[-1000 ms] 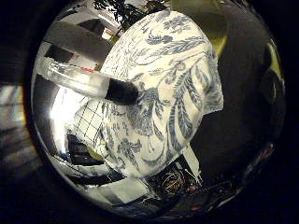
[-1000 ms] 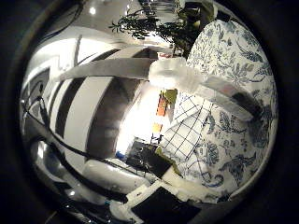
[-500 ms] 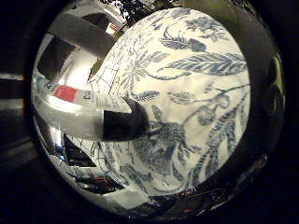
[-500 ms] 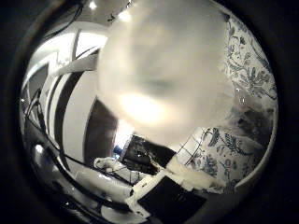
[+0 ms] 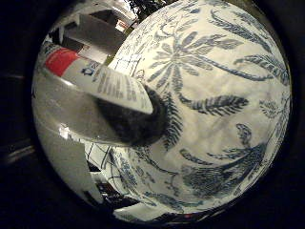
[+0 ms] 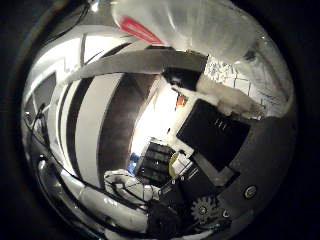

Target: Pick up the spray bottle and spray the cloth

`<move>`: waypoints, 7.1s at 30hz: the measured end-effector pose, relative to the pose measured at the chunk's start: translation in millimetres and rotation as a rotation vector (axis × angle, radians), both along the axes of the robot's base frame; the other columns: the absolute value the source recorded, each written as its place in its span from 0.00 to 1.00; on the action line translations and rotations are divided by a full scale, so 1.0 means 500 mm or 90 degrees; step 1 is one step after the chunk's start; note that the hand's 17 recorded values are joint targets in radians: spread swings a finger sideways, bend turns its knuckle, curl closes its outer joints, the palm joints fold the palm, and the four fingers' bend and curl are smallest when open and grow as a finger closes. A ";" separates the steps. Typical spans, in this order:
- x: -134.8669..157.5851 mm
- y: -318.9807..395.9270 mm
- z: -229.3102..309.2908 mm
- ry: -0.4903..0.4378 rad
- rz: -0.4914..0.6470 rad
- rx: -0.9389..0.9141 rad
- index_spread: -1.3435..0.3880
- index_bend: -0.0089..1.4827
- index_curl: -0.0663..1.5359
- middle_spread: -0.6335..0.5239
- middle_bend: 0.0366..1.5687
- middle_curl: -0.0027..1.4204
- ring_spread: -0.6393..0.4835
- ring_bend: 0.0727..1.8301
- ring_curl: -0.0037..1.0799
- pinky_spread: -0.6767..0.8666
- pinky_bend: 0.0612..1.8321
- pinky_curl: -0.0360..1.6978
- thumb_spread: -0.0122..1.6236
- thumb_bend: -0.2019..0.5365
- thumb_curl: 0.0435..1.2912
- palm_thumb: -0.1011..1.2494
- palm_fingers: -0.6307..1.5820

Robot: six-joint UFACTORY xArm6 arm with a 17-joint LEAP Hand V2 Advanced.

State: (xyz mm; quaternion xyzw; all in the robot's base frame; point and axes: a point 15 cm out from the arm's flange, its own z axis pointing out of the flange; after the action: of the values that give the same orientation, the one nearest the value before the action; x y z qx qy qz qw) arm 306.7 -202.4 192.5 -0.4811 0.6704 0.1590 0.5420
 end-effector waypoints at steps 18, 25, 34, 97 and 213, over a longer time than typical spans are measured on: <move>-0.001 0.068 0.095 -0.007 0.059 0.112 0.66 0.77 0.49 0.48 0.84 0.42 0.43 0.78 0.54 0.33 0.70 0.44 0.55 0.26 0.49 0.91 0.83; 0.000 0.031 0.197 0.034 0.154 0.021 0.67 0.78 0.48 0.48 0.85 0.41 0.43 0.79 0.54 0.33 0.67 0.50 0.55 0.26 0.53 0.90 0.83; -0.011 0.013 0.329 0.159 0.291 -0.120 0.67 0.79 0.48 0.48 0.85 0.40 0.43 0.79 0.54 0.33 0.63 0.56 0.55 0.26 0.57 0.90 0.83; 0.139 0.410 0.318 0.572 0.566 -0.810 0.66 0.78 0.48 0.48 0.85 0.40 0.43 0.78 0.54 0.29 0.56 0.68 0.59 0.26 0.59 0.88 0.83; 0.456 0.771 0.070 -0.074 0.429 -0.047 0.62 0.12 0.29 0.55 0.31 0.25 0.60 0.35 0.27 0.71 0.26 0.29 0.63 0.24 0.35 0.65 0.40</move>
State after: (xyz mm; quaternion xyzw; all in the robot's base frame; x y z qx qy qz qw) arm 534.7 183.2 227.6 -0.7027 0.4475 0.2773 0.4786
